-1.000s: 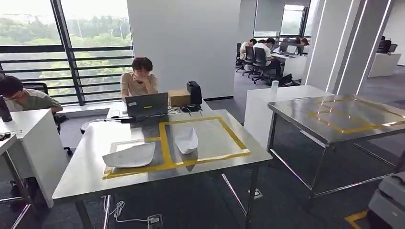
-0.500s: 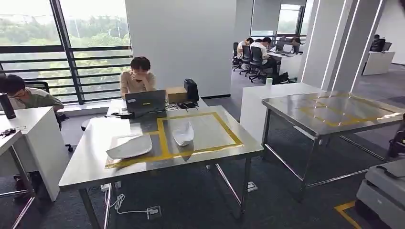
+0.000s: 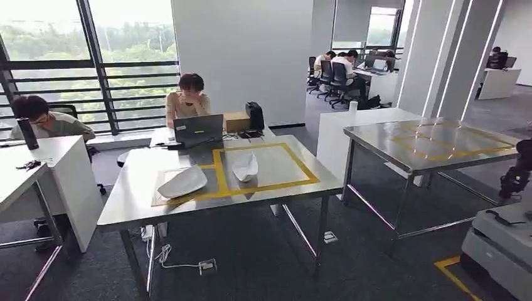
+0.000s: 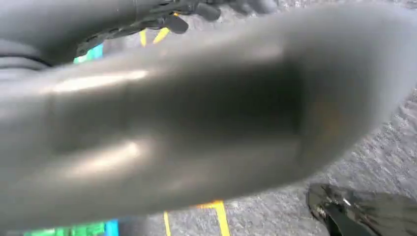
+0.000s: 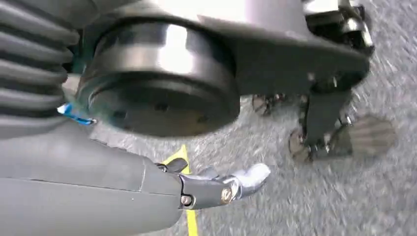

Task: Take the parts from the cabinet and place them on the table.

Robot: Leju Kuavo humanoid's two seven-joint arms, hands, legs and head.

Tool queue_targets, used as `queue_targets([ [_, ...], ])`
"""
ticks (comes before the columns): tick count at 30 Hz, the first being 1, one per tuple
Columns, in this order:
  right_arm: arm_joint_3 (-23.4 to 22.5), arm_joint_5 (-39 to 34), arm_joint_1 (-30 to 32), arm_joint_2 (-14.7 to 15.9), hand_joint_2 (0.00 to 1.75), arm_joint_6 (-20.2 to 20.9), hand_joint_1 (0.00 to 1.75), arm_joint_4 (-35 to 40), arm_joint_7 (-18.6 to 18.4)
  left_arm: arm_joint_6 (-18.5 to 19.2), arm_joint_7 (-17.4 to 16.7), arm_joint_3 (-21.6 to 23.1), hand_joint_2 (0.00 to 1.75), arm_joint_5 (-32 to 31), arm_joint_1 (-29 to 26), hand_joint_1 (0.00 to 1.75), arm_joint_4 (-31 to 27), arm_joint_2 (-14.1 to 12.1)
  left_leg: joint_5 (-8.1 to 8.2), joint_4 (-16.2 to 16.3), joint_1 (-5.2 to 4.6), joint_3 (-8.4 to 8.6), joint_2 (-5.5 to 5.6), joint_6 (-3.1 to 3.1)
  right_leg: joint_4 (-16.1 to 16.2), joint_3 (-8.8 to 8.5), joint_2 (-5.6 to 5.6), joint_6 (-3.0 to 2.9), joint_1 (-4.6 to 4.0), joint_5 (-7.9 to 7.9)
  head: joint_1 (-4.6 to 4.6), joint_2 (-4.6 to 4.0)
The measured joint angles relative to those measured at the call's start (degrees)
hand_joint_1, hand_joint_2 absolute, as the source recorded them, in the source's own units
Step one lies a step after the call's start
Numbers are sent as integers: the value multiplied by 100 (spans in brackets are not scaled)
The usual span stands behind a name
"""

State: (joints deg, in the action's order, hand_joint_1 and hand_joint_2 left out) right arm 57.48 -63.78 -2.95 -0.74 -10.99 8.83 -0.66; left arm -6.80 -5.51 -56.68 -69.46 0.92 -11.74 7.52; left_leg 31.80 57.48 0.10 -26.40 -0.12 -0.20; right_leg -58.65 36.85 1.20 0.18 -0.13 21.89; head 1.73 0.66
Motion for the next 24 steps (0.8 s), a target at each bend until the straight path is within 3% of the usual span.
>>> queue_targets([
  [1, 0, -2, 1, 0, 175, 4, 0, 0, 0, 0, -15, -2, 0, -2, 10, 0, 0, 9, -84, -7, 25, -63, -52, 67, -76, 55, -45, 36, 40, 134, 9, -7],
  [2, 0, -4, 6, -4, 175, 4, 0, 0, -11, 0, -17, -6, 0, -2, 6, 0, -2, 7, -151, -7, 25, -138, -46, 107, -259, 117, -70, 62, 33, 458, -8, -4],
  [3, 0, -11, 17, -13, 175, 4, 0, 0, -9, 0, -35, -13, 0, -4, 1, 0, -18, -2, -227, -6, 24, -240, -55, 156, -639, 207, -78, 79, 45, 885, -13, -4],
  [4, 0, -11, 18, -13, 175, 4, 0, 0, -7, 0, -35, -20, 0, -4, 0, 0, -20, 0, -298, -5, 17, -324, -55, 157, -1013, 275, -80, 92, 57, 1184, -11, -4],
  [5, 0, -9, 15, -13, 175, 4, 0, 0, -7, 0, -35, -20, 0, -4, 1, 0, -18, 0, -377, 1, 10, -428, -56, 154, -1408, 319, -80, 102, 59, 1381, -15, -2],
  [6, 0, -9, 8, -13, 175, 4, 0, 0, -4, 0, -35, -22, 0, -4, 1, 0, -17, 2, -460, 12, 8, -542, -63, 150, -1666, 305, -80, 103, 60, 1362, -15, -2],
  [8, 0, -9, 2, -13, 175, 4, 0, 0, -4, 0, -37, -24, 0, -4, 2, 0, -17, 11, -609, 55, 16, -732, -67, 126, -1589, 39, -81, 96, 61, 946, -20, -2],
  [9, 0, -9, -2, -13, 175, 4, 0, 0, -4, 0, -39, -26, 0, -4, 2, 0, -17, 22, -702, 100, 29, -893, -65, 99, -1204, -310, -80, 91, 61, 690, -15, -2],
  [10, 0, -9, -8, -13, 175, 4, 0, 0, -2, 0, -39, -26, 0, -4, 4, 0, -17, 24, -767, 142, 35, -1000, -60, 70, -760, -681, -80, 87, 62, 660, -24, -2],
  [11, 0, -9, -29, -13, 175, 4, 0, 0, -4, 0, -39, -26, 0, -4, -1, 0, -24, 24, -825, 168, 33, -1063, -58, 34, -217, -1013, -83, 73, 55, 1002, -22, -2],
  [12, 0, -9, -29, -13, 175, -4, 0, 0, -18, 0, -46, -28, 0, -9, -8, 0, -24, 31, -875, 188, 24, -1088, -56, -14, 202, -1242, -99, 29, 7, 1156, -22, -2],
  [13, 0, -4, -25, -13, 175, -2, 0, 0, -48, -24, -38, -31, 0, -28, -4, 0, -26, 31, -937, 159, 28, -1075, -74, -57, 177, -1150, -93, -3, -7, 1147, -13, -2],
  [14, 0, 0, -30, -13, 175, 4, 0, 0, -88, -42, 27, -31, 175, -42, 8, 0, -35, 31, -969, 123, 40, -1087, -76, -92, 166, -1121, -90, -42, -19, 1145, -15, -2],
  [16, 0, -66, -13, -13, 175, 4, 0, 0, -94, -42, 160, -31, 175, -37, -6, 0, -44, 31, -1023, 99, 71, -1144, -67, -175, 217, -1042, -54, -164, 4, 988, -20, -2],
  [17, -4, -118, -14, -15, 175, 4, 0, 0, -87, -37, 173, -31, 175, -42, -12, 0, -46, 20, -783, 216, 73, -1205, -42, -194, 216, -992, -51, -196, 4, 925, -18, -7],
  [18, -29, -149, -8, -13, 175, -11, 0, 0, -96, -35, 122, -31, 175, -92, -14, 0, -44, 28, -376, 465, 70, -1254, -23, -214, 217, -930, -44, -242, 6, 866, -9, -2],
  [19, -46, -113, -7, -15, 175, -11, 0, 0, -129, -33, 30, -31, 175, -149, -17, 0, -42, 28, 24, 856, 76, -1322, -18, -242, 217, -860, -42, -255, 1, 799, 0, -4],
  [20, -67, -20, -2, -22, 175, -11, 0, 6, -151, -33, -38, -14, 175, -155, -42, 0, -39, 20, 255, 1232, 76, -1374, -16, -258, 215, -797, -39, -260, -9, 745, -2, -4],
  [21, -126, 81, 1, -24, 175, -11, 0, 19, -172, -33, -66, 47, 175, -125, -78, 0, -39, 11, 305, 1569, 76, -1404, -16, -271, 209, -719, -35, -258, -17, 691, 0, -4],
  [22, -197, 167, 2, -24, 175, -11, 0, 42, -190, -33, -68, 116, 175, -63, -114, 0, -37, -2, 199, 1765, 76, -1388, -15, -273, 199, -640, -30, -252, -21, 639, 2, -4],
  [23, -282, 271, 0, -24, 0, -11, 0, 77, -195, -33, -70, 190, 0, 33, -152, 0, -31, -9, -17, 1761, 75, -1281, -15, -265, 182, -552, -26, -239, -23, 588, 2, -4],
  [24, -362, 370, -1, -26, 0, -11, 0, 117, -190, -31, -68, 254, 0, 131, -186, 0, -26, -22, -215, 1569, 75, -1096, -15, -256, 158, -466, -26, -224, -22, 544, 2, -4],
])
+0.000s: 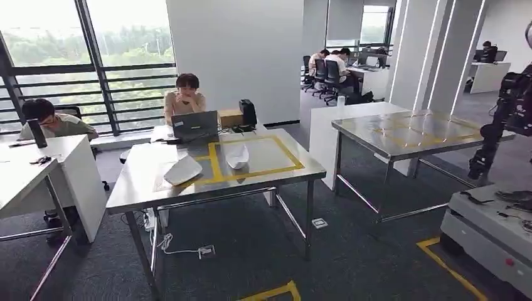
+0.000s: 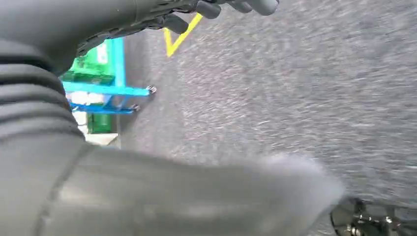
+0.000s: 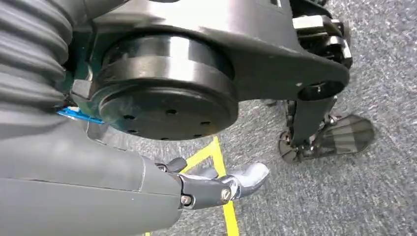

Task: Take the parts from the cabinet and place them on the table.

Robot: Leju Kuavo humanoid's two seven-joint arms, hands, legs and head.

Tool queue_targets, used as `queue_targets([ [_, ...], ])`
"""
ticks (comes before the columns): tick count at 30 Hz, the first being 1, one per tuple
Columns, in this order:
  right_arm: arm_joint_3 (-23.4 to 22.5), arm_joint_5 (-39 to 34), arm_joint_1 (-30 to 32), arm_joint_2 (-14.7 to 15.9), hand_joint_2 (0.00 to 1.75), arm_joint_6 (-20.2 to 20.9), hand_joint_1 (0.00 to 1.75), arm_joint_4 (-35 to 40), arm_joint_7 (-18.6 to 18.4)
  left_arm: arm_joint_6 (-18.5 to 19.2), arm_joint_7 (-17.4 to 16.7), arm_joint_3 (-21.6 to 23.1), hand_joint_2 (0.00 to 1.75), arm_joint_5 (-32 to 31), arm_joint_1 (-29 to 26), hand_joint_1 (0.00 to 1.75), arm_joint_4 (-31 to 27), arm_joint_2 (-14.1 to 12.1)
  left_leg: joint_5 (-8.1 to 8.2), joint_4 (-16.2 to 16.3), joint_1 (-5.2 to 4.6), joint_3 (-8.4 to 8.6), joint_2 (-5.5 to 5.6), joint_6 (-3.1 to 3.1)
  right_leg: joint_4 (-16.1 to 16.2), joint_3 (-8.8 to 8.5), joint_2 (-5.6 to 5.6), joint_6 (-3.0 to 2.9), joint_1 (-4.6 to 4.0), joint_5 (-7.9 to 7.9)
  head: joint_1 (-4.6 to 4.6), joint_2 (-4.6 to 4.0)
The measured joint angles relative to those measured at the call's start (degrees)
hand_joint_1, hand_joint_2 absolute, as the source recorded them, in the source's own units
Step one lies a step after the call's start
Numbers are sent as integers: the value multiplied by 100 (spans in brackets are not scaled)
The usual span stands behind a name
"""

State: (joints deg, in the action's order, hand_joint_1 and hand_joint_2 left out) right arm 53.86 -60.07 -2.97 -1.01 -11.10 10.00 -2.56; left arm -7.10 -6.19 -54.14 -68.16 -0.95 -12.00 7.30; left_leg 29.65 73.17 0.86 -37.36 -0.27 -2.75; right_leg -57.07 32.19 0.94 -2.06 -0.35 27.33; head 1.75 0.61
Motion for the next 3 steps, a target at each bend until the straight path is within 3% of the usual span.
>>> queue_targets([
  [1, -69, 89, -4, 0, 0, 0, 0, 38, 2, 9, -2, 68, 0, 102, -41, 0, 9, -9, -107, -369, 0, 295, 0, 18, -31, 68, -2, 18, 2, -34, 0, 0],
  [2, -168, 210, -9, -6, 0, 0, 0, 94, 7, 17, 5, 140, 0, 234, -75, 0, 11, -20, -63, -926, 0, 718, 0, 38, -79, 90, -3, 45, 6, -60, -2, 0],
  [3, -249, 306, 4, -7, 0, 0, 0, 142, 15, 37, 9, 213, 0, 339, -87, 0, 13, -24, 154, -1388, -28, 1070, -2, 60, -113, 146, 2, 72, -20, -67, 4, 0],
])
